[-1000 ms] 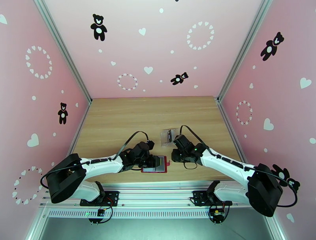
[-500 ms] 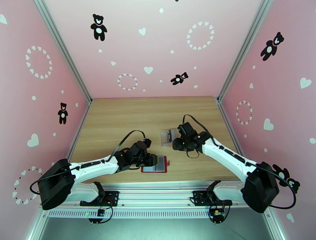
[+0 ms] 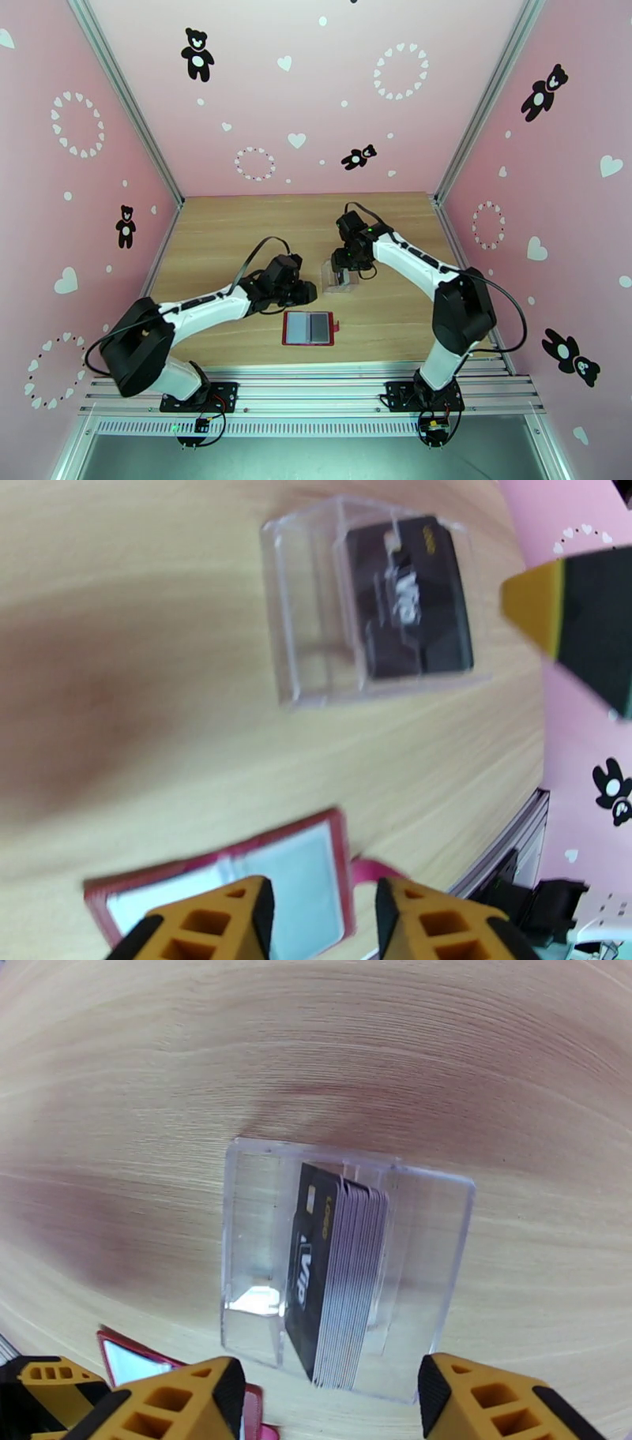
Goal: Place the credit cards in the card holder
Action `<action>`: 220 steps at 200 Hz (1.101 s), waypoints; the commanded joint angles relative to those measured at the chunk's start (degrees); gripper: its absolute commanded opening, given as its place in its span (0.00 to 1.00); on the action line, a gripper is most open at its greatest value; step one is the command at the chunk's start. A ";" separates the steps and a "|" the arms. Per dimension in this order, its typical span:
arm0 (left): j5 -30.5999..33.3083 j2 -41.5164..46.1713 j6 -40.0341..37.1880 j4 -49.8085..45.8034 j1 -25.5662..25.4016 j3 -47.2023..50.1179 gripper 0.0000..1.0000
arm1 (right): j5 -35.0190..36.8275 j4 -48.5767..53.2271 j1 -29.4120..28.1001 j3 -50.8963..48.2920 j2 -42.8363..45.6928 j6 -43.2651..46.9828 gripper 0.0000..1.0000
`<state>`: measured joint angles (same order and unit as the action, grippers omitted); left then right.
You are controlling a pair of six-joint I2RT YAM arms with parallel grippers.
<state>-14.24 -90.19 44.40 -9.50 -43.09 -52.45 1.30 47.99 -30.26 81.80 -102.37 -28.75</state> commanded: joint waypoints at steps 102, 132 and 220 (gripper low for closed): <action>-2.84 -22.17 -3.02 -5.27 3.06 -20.01 0.37 | 4.53 6.67 0.17 5.81 -7.17 4.98 0.75; -3.18 -24.06 -3.01 -5.43 3.23 -21.04 0.34 | 4.32 6.68 0.17 6.33 -8.06 4.90 0.76; -2.61 -26.79 -3.08 -5.58 3.29 -21.58 0.29 | 6.79 7.45 0.19 7.33 -10.75 4.64 0.75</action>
<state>-17.19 -115.15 42.02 -12.82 -40.21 -73.65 5.63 53.32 -30.24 87.74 -111.74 -24.43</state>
